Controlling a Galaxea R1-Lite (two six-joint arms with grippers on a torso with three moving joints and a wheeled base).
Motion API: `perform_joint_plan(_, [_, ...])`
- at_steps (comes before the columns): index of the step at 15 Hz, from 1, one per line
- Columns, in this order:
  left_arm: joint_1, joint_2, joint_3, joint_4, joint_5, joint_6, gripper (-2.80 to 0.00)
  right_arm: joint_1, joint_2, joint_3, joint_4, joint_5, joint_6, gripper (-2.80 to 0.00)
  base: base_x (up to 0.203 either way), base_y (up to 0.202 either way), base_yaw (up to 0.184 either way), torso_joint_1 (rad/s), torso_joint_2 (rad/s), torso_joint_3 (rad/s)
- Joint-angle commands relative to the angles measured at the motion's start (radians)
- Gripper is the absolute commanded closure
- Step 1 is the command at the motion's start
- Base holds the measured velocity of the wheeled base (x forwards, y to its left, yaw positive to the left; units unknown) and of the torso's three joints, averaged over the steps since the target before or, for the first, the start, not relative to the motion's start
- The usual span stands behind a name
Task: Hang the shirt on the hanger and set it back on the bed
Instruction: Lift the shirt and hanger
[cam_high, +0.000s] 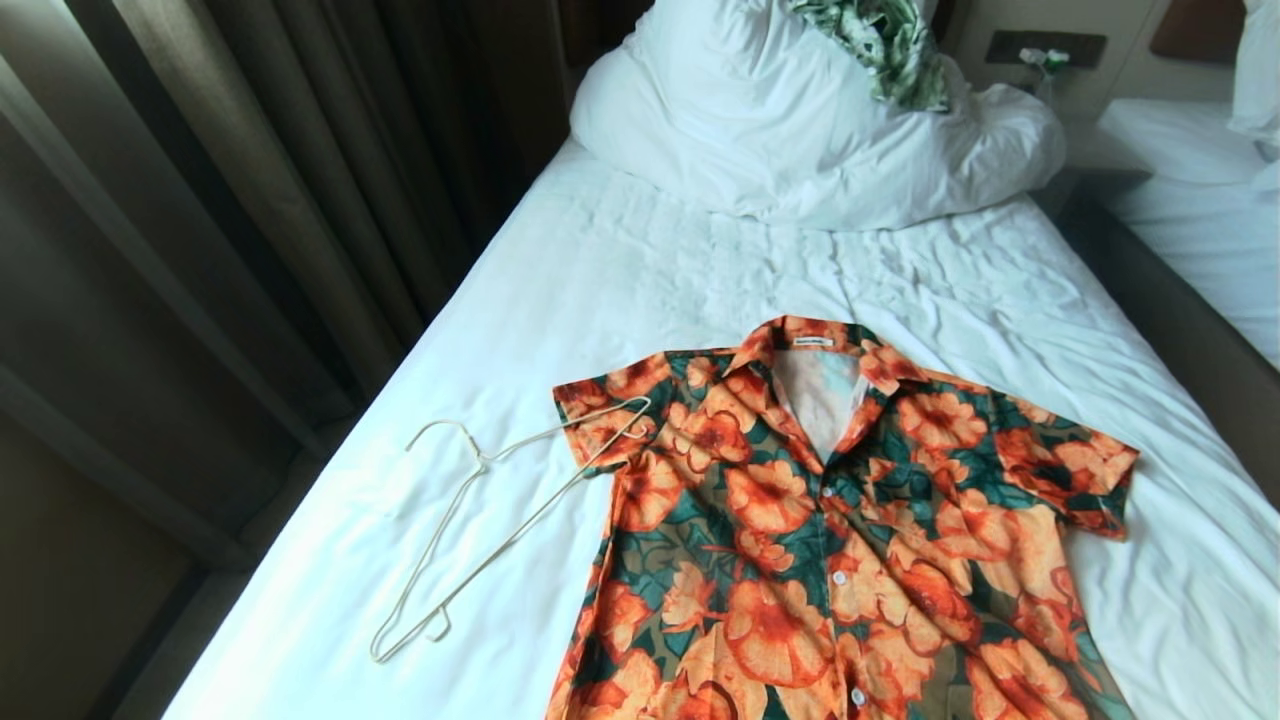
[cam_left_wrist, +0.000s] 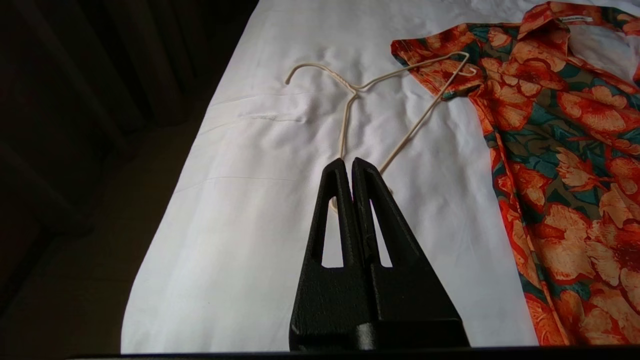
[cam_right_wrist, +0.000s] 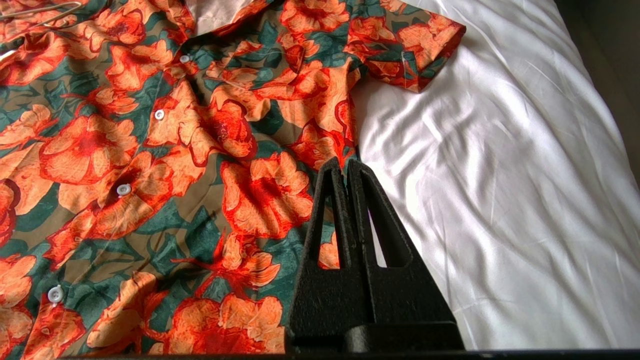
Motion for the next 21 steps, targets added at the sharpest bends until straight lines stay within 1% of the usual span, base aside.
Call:
perform_joint_plan(1, [0.0, 0.001, 0.022, -0.001, 0.0, 0.001, 0.0, 0.0, 0.001, 0.002, 0.0, 0.001, 0.0, 0.0, 0.0, 0.0, 0.0, 0.0, 0.0, 0.0])
perform_joint_plan(15, [0.0, 0.001, 0.023, -0.001, -0.001, 0.002, 0.0, 0.001, 0.0, 0.002, 0.0, 0.001, 0.0, 0.0, 0.0, 0.0, 0.0, 0.0, 0.0, 0.0])
perform_joint_plan(21, [0.0, 0.001, 0.023, 0.001, -0.007, 0.014, 0.0, 0.0, 0.001, 0.002, 0.0, 0.0, 0.0, 0.0, 0.0, 0.0, 0.0, 0.0, 0.0, 0.0])
